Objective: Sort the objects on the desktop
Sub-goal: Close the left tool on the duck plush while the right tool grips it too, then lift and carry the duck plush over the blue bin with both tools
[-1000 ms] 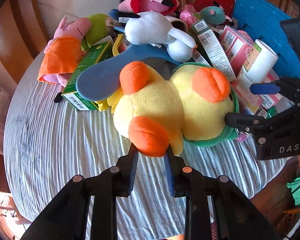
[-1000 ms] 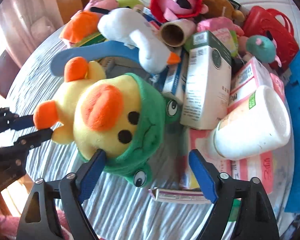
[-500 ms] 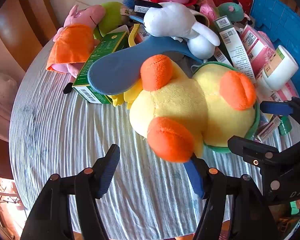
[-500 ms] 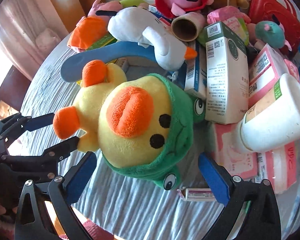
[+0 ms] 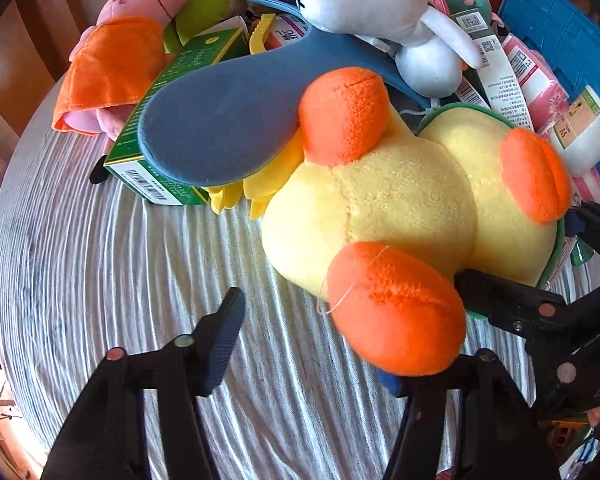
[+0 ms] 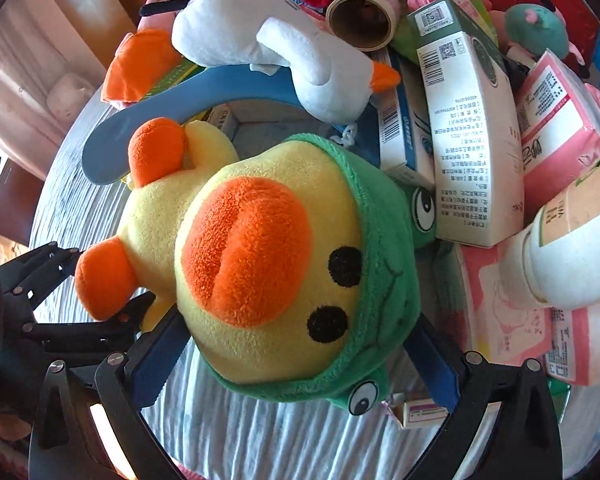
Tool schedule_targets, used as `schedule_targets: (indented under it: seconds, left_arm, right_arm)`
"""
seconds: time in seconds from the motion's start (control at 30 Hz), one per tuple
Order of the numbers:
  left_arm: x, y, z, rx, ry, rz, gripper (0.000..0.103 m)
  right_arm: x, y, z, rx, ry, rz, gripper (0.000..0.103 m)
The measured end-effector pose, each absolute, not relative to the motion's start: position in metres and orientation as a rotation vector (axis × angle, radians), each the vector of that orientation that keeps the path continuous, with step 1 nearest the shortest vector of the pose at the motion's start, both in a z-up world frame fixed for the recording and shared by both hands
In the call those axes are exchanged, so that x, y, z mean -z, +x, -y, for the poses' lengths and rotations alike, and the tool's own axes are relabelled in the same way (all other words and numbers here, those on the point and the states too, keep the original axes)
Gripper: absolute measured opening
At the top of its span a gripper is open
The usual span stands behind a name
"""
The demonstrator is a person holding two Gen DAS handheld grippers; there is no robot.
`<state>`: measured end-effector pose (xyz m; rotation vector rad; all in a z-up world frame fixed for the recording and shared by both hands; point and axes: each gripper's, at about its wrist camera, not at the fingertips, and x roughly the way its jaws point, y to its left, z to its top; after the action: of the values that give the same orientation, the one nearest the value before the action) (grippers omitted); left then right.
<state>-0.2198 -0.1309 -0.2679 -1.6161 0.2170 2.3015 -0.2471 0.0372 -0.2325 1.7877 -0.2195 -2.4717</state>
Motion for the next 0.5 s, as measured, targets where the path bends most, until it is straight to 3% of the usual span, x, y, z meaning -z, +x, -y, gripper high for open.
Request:
schedule_targets:
  seconds: [0.03,0.07,0.1,0.17,0.27,0.5]
  left_arm:
    - [0.27,-0.218,0.128,-2.284,-1.61,-0.235,0.028]
    - [0.27,-0.215,0.124,-2.28,-1.602,-0.262,0.011]
    - [0.267,-0.212,0.12,-2.284,-1.581,-0.289,0.002]
    - [0.259,-0.206,0.118,-2.303,-1.546,-0.297,0.002]
    - [0.241,-0.198,0.121,-2.328,-1.488,-0.269,0.002]
    - [0.18,-0.182,0.113,-2.445,-1.312,-0.262,0.002]
  right_arm:
    - [0.238,-0.247,-0.035,2.46,1.799,0.216,0.102]
    - [0.242,-0.248,-0.031,2.461,1.816,0.178,0.099]
    - [0.244,-0.248,-0.024,2.468,1.827,0.108,0.093]
    - [0.237,-0.243,-0.016,2.506,1.801,0.031,0.086]
    - [0.22,-0.233,-0.019,2.531,1.74,0.065,0.086]
    - [0.159,-0.213,-0.025,2.646,1.543,-0.07,0.085]
